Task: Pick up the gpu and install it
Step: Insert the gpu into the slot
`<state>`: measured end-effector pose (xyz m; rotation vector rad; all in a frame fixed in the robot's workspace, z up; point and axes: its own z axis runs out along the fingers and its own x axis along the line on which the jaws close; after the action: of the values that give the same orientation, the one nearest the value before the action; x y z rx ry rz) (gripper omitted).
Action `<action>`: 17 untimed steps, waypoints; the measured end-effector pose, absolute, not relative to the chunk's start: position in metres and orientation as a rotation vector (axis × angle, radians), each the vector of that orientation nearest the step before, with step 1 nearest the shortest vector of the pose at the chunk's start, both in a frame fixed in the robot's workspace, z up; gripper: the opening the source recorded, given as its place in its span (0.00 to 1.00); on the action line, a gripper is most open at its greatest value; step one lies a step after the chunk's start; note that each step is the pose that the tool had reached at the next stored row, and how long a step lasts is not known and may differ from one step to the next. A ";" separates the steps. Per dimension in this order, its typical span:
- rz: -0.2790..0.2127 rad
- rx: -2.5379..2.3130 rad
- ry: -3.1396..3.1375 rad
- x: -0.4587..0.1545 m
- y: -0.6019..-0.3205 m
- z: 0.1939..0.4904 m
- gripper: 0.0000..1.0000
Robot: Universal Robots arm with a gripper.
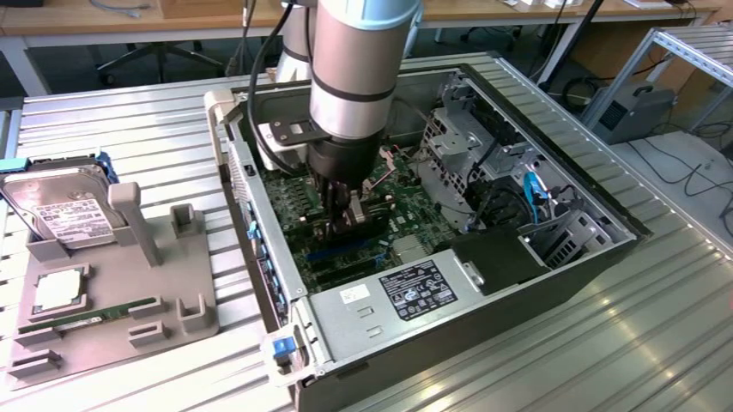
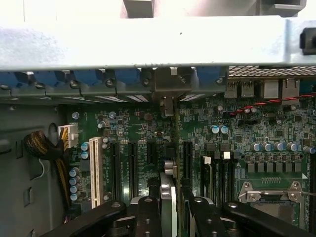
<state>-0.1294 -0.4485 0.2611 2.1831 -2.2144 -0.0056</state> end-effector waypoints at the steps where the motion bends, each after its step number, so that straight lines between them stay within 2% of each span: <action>1: -0.006 2.183 -2.215 -0.129 -0.448 0.261 0.27; 17: -0.010 2.185 -2.216 -0.129 -0.449 0.258 0.27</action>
<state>-0.1294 -0.4485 0.2584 2.1849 -2.2160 -0.0097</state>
